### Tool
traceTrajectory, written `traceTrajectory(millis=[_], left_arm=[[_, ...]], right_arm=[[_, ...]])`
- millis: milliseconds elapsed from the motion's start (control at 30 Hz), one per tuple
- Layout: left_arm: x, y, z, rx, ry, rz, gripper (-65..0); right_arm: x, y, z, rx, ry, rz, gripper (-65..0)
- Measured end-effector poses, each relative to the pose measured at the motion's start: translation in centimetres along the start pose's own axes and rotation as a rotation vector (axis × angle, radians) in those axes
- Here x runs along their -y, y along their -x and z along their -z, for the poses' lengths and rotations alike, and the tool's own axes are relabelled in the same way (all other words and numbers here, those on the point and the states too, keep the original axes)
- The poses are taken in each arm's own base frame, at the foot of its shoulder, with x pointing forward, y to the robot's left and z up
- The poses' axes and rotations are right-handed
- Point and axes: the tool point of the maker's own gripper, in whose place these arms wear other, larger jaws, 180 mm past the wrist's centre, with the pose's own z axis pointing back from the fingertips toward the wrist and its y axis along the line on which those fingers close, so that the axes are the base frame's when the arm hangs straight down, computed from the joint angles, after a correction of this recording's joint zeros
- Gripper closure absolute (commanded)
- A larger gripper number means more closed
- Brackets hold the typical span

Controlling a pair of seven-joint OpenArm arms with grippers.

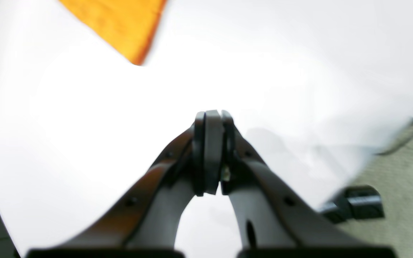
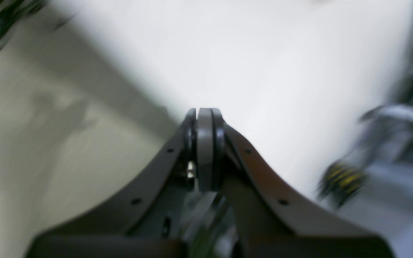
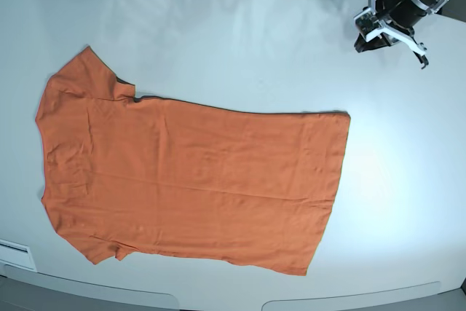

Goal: Fold the T-shirt properly
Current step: 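Move both grippers down to the shirt's shoulder corners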

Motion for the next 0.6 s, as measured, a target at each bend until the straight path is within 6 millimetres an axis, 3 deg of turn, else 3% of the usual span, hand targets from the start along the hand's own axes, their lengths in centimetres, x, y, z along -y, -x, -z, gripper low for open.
traceTrajectory(millis=[100,367,533,600], left_arm=[[-0.7,-0.4,0.9,0.065,0.015,0.028,0.0],[-3.5,0.6,4.7,0.126,0.071,0.092,-0.4],[-3.6,1.8,7.6,0.113,0.135,0.107,-35.9],[-4.1,1.9,8.7,0.106,0.152,0.141,-39.0]], right_arm=[[0.7,-1.2,1.5,0.058,-0.046,0.067,0.0],[4.3,-8.1,4.1,0.320,-0.089,0.222,0.0],[3.9,-9.7,3.8,0.391,-0.136,0.240,0.0],[3.9,-9.7,3.8,0.390,-0.136,0.240,0.0]])
